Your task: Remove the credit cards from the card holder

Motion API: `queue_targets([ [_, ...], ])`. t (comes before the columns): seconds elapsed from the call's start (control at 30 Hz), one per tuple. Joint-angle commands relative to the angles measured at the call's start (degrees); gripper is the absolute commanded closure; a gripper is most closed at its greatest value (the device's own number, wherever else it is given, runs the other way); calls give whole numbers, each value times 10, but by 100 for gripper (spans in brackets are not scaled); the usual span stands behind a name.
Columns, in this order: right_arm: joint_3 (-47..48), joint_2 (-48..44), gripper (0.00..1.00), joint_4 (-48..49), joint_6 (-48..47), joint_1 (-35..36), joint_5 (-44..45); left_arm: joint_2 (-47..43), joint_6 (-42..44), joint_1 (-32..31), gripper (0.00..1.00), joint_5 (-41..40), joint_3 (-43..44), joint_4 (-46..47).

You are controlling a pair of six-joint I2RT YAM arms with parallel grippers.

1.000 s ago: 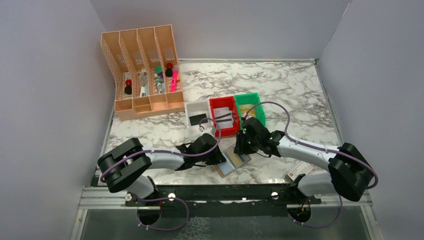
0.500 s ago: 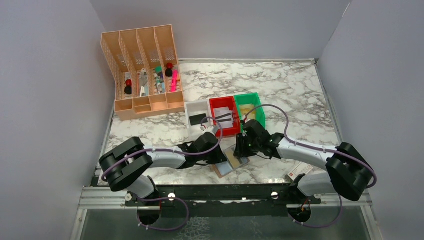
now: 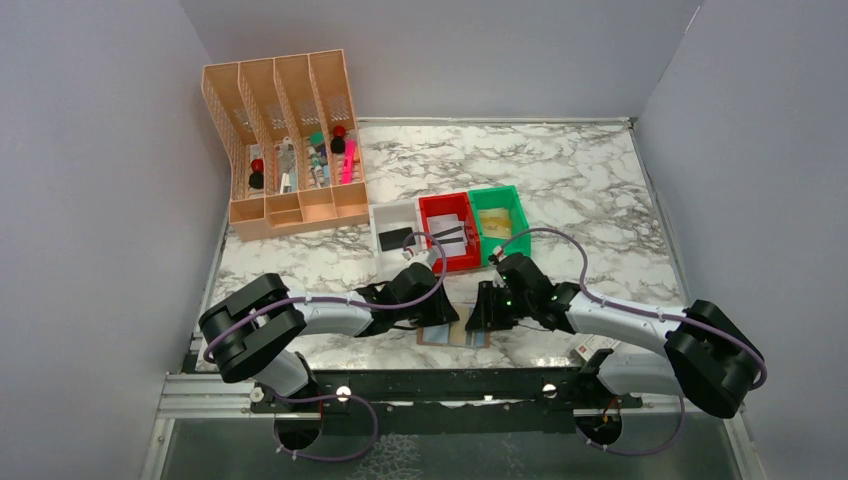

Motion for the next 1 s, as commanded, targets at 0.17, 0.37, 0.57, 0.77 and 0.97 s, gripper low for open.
queue_targets([
  [0.17,25,40,62,-24,-19,3,-22,6,-5,-2,63,5,-17,-4],
  [0.37,43,58,62,-26,-27,3,-18,9,-9,-3,63,14,-23,6],
  [0.57,52,61,62,-31,-29,3,-10,7,-6,-2,63,10,-22,4],
  [0.77,45,48,62,-36,-20,3,6,-5,-3,-3,57,-1,-26,3],
  [0.97,36,51,62,-5,4,3,-24,-2,-7,-3,59,14,-34,14],
])
